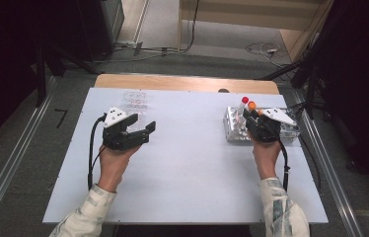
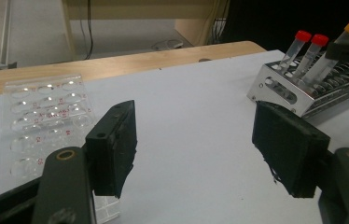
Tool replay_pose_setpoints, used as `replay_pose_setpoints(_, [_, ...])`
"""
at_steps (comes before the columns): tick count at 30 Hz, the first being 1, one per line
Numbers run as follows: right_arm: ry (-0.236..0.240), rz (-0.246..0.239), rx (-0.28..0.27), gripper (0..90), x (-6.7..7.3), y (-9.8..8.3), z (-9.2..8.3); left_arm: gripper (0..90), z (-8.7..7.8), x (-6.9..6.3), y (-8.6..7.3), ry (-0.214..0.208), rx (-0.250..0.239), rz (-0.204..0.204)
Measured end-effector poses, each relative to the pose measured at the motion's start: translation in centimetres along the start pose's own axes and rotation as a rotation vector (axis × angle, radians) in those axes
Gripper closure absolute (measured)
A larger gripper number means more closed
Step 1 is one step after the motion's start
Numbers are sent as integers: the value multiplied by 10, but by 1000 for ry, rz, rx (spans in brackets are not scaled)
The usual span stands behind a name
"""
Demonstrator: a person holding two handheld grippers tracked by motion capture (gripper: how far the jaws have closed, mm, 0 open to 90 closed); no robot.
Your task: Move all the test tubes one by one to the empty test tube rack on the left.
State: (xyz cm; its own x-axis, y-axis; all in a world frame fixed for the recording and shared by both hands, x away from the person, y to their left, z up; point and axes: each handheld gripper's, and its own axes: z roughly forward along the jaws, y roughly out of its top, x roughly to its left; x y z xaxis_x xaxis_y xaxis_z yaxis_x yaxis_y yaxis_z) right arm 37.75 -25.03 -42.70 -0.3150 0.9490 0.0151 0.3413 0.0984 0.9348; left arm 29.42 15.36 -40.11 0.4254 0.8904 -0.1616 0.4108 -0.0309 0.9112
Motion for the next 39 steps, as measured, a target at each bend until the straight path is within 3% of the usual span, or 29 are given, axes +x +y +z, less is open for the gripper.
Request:
replay_pose_setpoints(9, [14,0,-61,709,2,15,-19,308,0,-1,0,5,-1,4])
replay_pose_setpoints(18, [74,-4,-67,709,14,19,-27,308,-2,-2,0,7,-4,4])
replay_pose_setpoints(30, [192,-67,-30,709,48,17,-30,309,-1,-7,0,-3,-3,8])
replay_pose_setpoints(39, [291,-147,17,709,89,4,-27,310,0,-10,-1,-9,6,17])
